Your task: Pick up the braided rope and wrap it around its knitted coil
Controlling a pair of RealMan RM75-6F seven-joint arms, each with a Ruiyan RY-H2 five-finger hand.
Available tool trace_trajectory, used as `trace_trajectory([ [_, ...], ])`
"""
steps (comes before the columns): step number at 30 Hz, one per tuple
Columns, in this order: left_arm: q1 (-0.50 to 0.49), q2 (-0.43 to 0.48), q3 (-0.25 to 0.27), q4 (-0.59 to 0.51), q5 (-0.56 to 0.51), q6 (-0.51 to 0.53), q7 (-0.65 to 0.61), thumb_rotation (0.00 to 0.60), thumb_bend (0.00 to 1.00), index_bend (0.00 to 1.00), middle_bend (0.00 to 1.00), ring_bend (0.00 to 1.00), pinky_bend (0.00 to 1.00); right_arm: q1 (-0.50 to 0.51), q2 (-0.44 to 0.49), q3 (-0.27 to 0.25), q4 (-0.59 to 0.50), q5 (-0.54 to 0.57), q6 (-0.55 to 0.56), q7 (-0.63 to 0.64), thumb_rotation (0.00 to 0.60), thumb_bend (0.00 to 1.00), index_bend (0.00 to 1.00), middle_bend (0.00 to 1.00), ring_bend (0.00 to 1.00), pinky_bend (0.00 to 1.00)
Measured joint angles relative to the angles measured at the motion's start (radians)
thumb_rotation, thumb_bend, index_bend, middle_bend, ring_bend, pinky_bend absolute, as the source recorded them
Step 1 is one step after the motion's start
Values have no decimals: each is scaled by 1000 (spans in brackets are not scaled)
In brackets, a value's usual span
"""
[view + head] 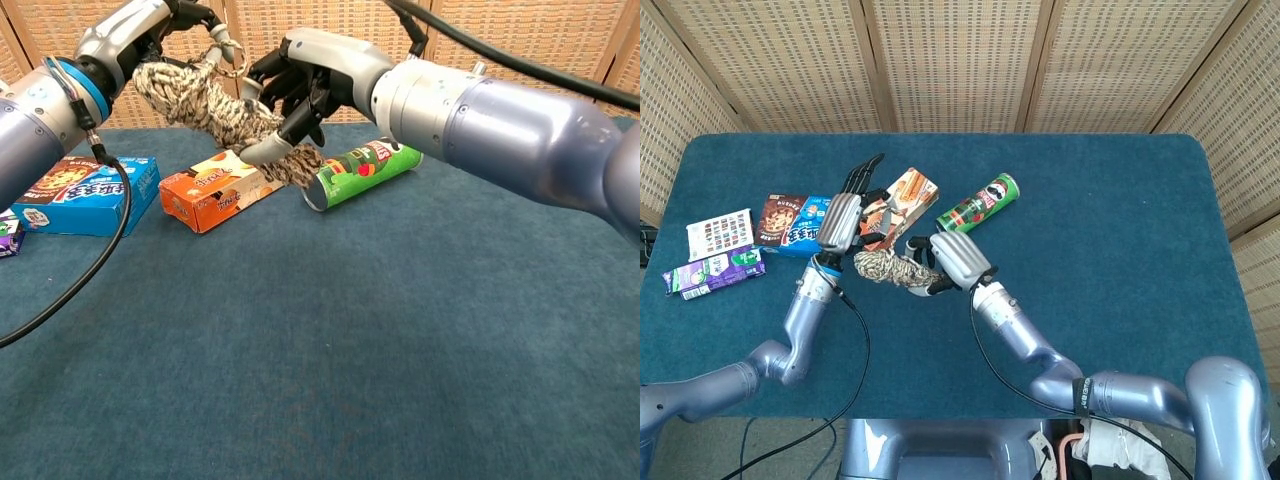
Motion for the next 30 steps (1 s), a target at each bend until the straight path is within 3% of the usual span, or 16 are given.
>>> trace_trajectory([
  [4, 5, 2, 12, 16, 14, -17, 0, 600, 549, 812, 0, 0, 0, -3, 3, 5, -5, 5, -1, -2, 600, 606, 699, 766, 598, 695],
  [21, 23, -4, 45, 26, 59, -44, 2, 600, 527, 793, 0, 0, 0, -14, 1, 53, -50, 89, -7, 22, 600, 607, 699, 766, 598, 695],
  [23, 27, 2, 58, 28, 75, -44, 1, 600, 418, 669, 0, 0, 0, -15, 6, 57, -56, 97, -7, 20, 600, 607, 699, 767, 598, 695],
  [27, 37, 25, 86, 28, 106, -50, 2, 600, 91, 265, 0, 0, 0, -17, 12, 57, -60, 101, -8, 13, 600, 607, 699, 766, 598, 695],
  [30, 43, 36, 88, 24, 110, -53, -3, 600, 1, 79, 0, 0, 0, -16, 12, 57, -61, 101, -8, 11, 600, 607, 699, 766, 598, 695],
])
